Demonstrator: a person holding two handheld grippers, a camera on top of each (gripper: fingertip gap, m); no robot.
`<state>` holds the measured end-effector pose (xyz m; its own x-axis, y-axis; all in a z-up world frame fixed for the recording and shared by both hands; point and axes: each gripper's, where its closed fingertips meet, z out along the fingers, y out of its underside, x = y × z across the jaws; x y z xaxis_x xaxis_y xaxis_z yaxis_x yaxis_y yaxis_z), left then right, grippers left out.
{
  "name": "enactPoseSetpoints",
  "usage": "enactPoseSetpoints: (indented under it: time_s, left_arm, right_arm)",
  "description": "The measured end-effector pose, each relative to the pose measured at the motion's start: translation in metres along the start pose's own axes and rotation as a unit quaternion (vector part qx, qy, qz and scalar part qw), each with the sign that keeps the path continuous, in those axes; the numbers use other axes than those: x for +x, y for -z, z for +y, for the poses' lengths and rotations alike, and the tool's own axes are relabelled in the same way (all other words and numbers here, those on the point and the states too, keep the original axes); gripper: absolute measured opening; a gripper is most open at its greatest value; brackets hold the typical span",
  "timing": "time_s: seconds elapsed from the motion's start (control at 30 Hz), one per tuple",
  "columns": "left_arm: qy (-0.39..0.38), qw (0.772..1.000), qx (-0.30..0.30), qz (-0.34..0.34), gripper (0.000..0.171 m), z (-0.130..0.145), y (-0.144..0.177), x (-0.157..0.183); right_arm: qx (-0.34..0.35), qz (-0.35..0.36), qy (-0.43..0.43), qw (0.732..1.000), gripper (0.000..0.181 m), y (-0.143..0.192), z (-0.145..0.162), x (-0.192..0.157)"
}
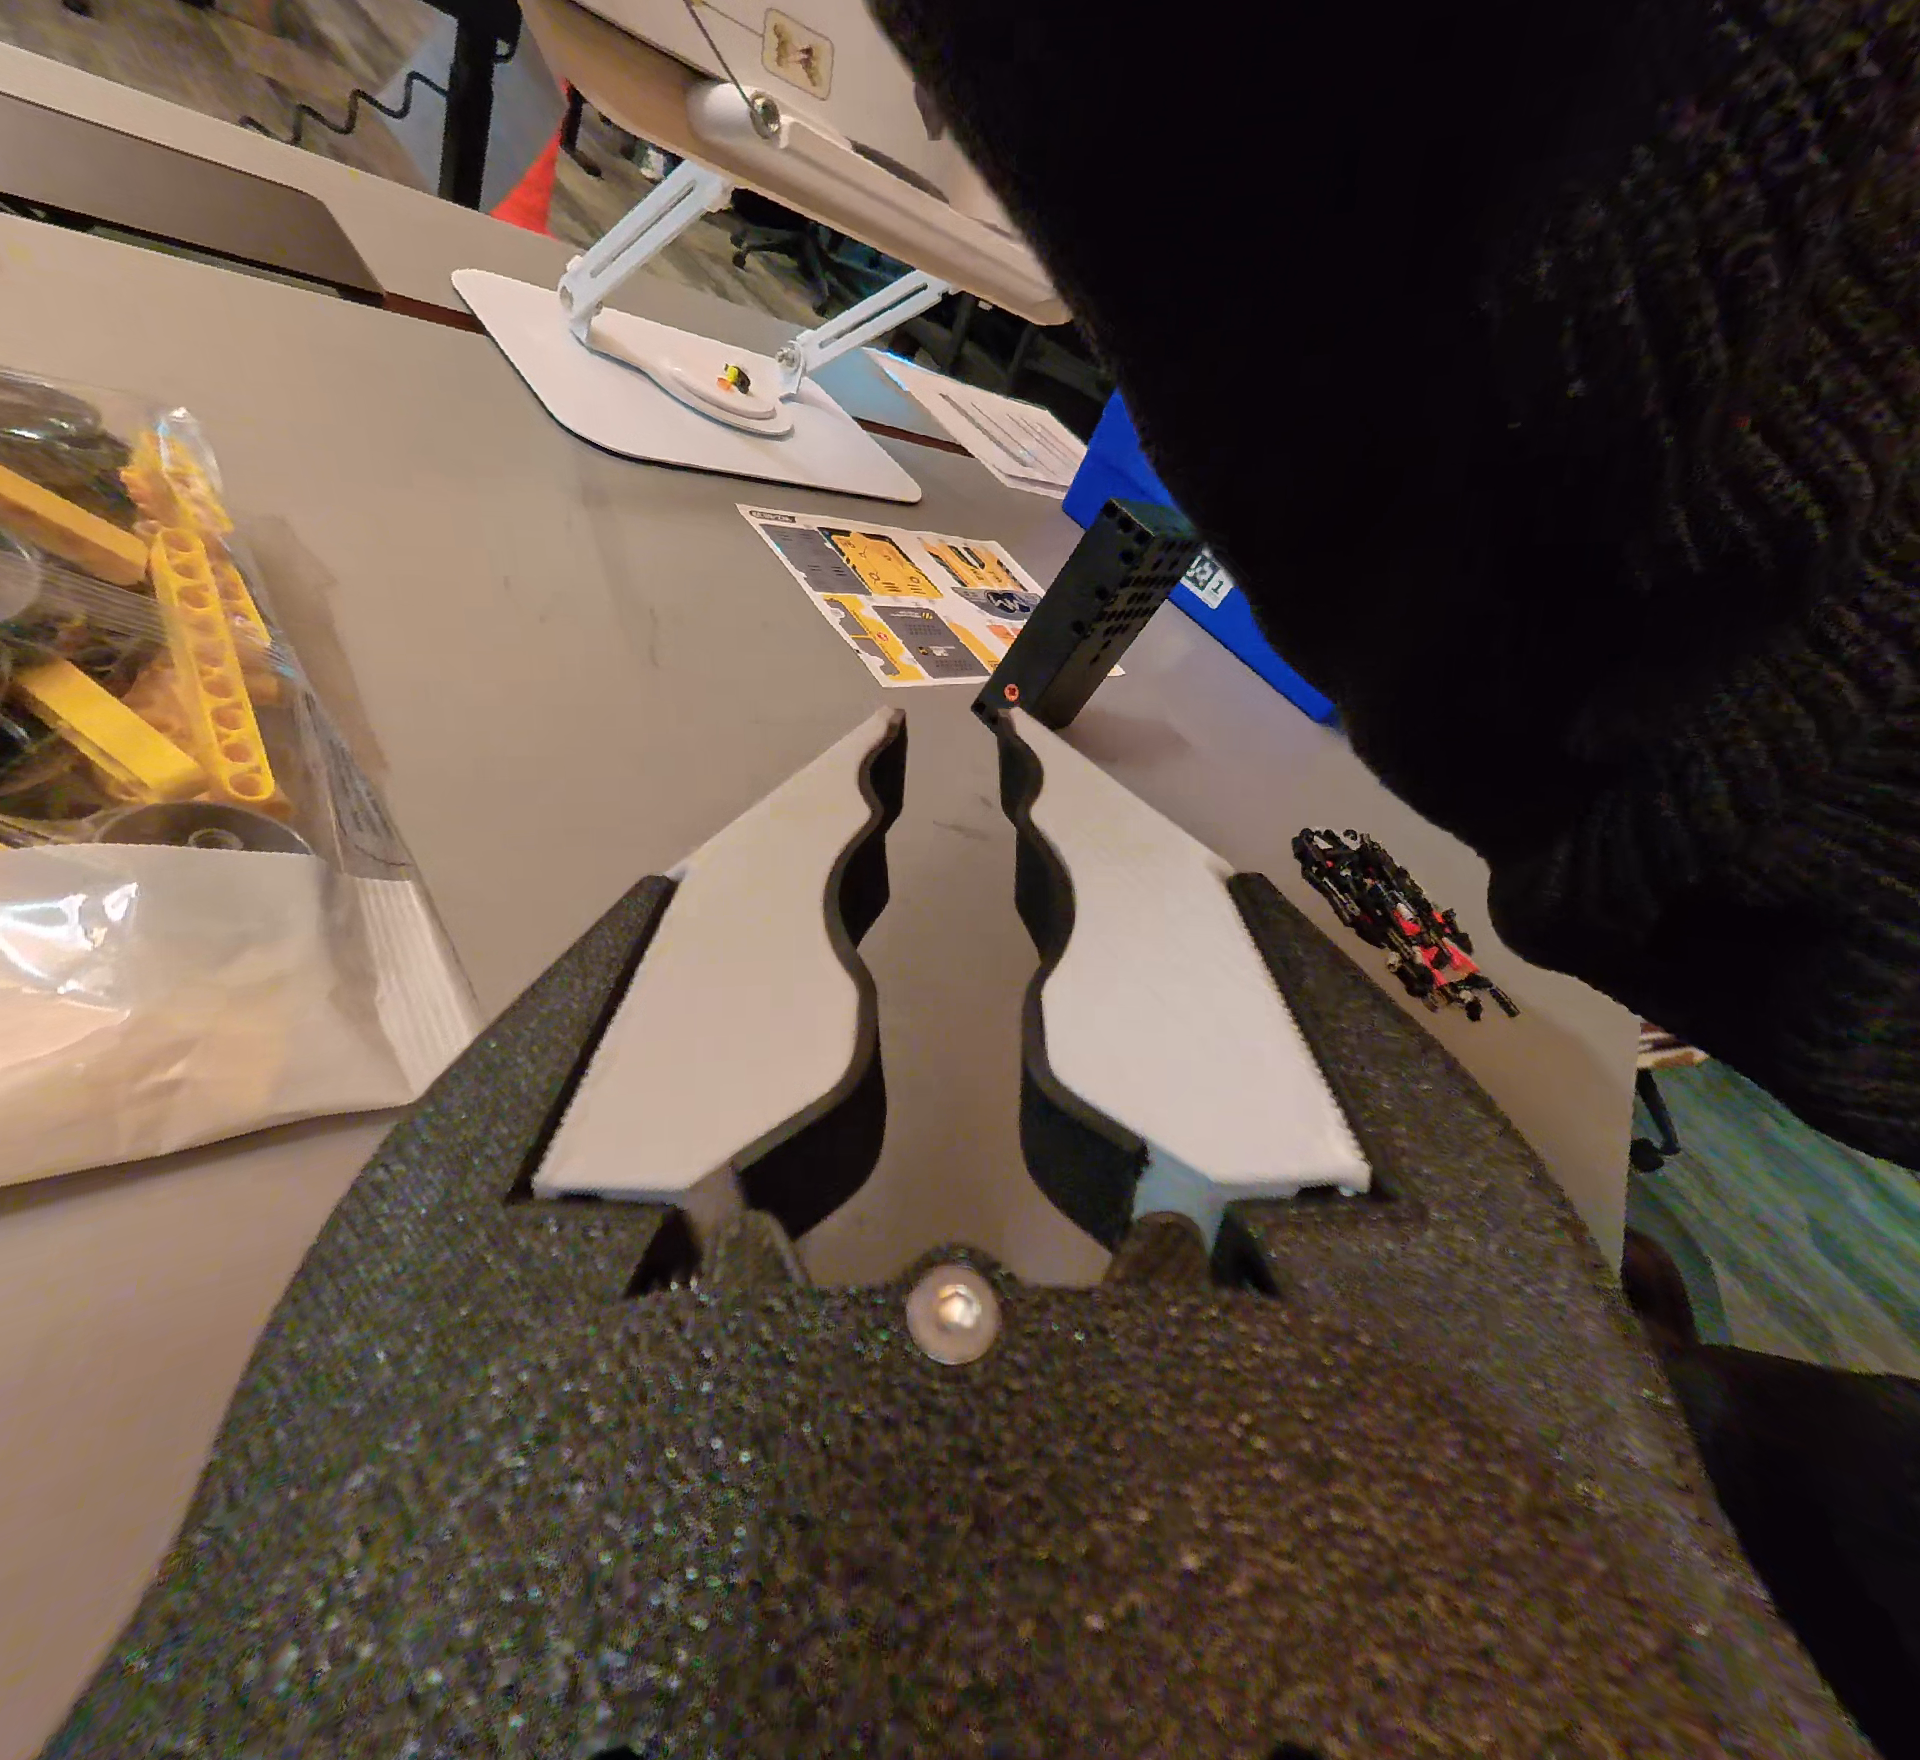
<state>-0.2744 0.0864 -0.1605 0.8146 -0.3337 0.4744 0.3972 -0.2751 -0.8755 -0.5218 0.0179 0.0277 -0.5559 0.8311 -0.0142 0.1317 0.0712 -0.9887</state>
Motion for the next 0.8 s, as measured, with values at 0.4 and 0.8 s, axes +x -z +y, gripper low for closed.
enactPoseSetpoints:
  time_s: [0.4, 0.8]
  left_arm:
    - [0.001, 1.000, 0.002, 0.001, 0.017, 0.000, 0.000, 0.000]
    - [0.000, 1.000, 0.001, 0.000, 0.017, 0.000, 0.000, 0.000]
  right_arm:
    - [-0.322, -0.192, 0.043, 0.926, 0.054, -0.033, 0.116, -0.088]
    - [-0.177, -0.012, -0.062, 0.982, 0.053, -0.078, 0.062, 0.029]
